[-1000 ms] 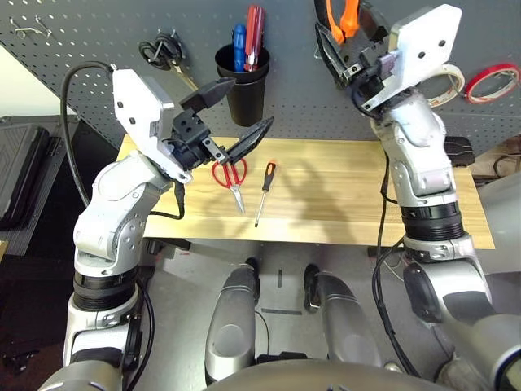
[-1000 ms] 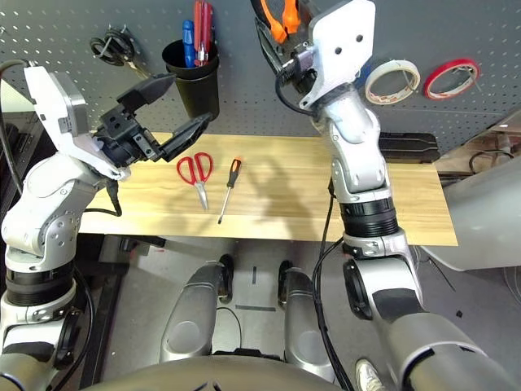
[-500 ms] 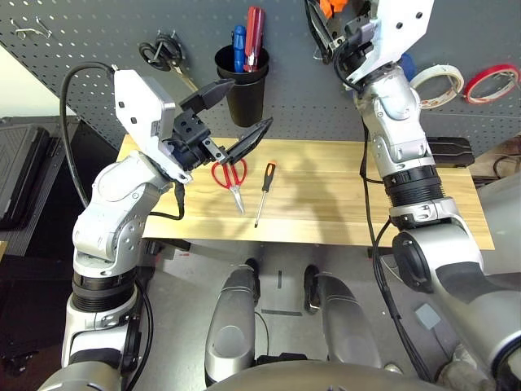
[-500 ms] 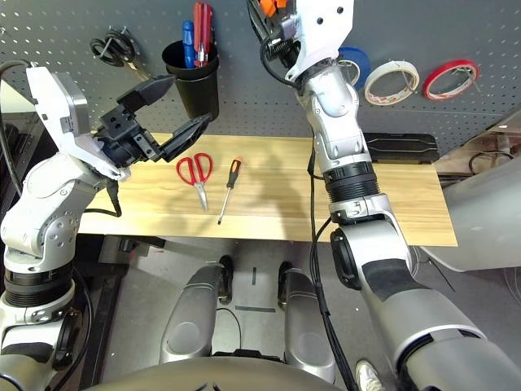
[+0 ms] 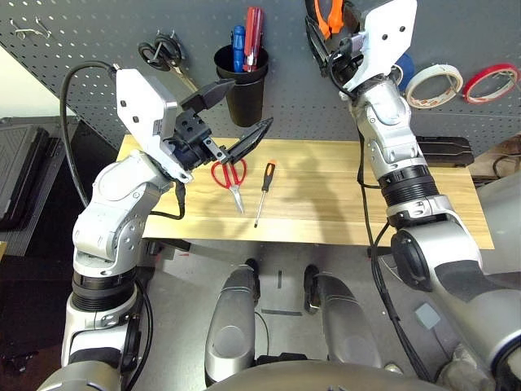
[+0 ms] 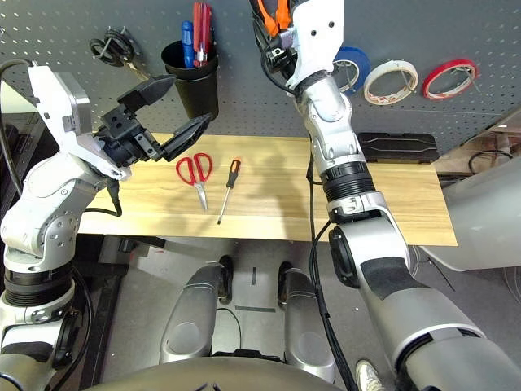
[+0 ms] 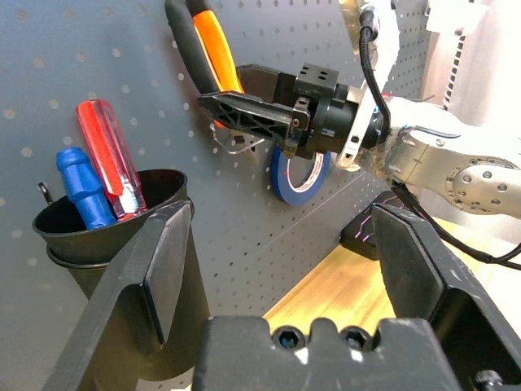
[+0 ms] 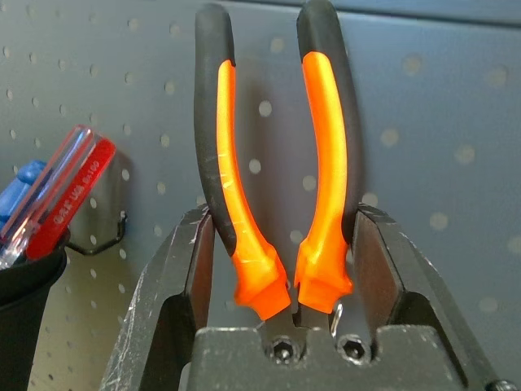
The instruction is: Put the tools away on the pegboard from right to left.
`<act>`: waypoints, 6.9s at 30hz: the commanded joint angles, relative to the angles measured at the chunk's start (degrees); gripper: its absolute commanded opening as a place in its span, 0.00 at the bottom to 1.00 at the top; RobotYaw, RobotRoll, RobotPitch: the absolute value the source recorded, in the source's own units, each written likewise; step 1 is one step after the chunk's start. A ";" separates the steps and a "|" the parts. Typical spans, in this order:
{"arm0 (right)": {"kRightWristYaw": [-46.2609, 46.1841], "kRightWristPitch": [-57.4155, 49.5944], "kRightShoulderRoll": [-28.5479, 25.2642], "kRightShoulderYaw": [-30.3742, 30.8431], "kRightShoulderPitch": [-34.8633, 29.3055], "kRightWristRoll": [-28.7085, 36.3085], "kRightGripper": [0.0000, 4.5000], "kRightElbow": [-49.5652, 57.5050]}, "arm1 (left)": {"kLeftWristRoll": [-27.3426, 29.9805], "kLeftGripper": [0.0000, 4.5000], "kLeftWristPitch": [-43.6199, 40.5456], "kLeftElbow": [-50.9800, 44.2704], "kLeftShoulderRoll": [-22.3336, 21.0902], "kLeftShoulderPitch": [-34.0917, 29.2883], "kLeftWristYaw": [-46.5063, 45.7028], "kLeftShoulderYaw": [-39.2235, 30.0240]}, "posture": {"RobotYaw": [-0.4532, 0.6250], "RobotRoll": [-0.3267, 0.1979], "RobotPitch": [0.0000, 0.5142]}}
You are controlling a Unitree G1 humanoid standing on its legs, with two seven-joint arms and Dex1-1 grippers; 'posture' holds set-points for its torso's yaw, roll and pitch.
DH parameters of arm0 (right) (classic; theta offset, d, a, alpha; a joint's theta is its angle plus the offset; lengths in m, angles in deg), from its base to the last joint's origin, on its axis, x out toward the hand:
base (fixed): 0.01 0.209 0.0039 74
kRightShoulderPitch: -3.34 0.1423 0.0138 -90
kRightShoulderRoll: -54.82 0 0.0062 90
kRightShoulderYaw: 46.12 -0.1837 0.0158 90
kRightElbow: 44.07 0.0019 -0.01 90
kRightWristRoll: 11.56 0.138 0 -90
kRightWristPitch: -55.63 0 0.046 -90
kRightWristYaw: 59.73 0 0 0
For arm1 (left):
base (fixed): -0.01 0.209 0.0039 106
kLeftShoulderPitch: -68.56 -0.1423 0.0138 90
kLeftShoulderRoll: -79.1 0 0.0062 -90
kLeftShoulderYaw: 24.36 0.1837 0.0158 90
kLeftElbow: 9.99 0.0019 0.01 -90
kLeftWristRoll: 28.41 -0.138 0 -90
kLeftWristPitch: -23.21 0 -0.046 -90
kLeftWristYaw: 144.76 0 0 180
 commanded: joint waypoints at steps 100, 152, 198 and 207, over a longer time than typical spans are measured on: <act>29.74 -15.56 -21.56 11.06 -51.29 -6.98 0.99 31.28 | -33.69 1.00 0.73 79.09 24.99 22.68 -20.72 17.33 | 0.52 0.62 0.63; 29.77 -12.07 -21.15 11.18 -44.28 -6.92 1.00 24.53 | -30.11 0.14 -35.32 21.01 28.93 -1.63 -28.48 6.75 | 0.60 0.62 0.59; 46.85 -17.15 -23.05 -3.51 -25.03 17.61 1.00 15.50 | -14.32 0.14 -28.19 1.47 17.11 18.37 -29.19 -13.93 | 0.66 0.62 0.46; 48.25 -24.70 -25.02 -8.45 -21.45 23.82 1.00 19.42 | -12.71 0.14 -25.94 6.09 15.97 25.33 -30.09 -13.61 | 0.64 0.62 0.45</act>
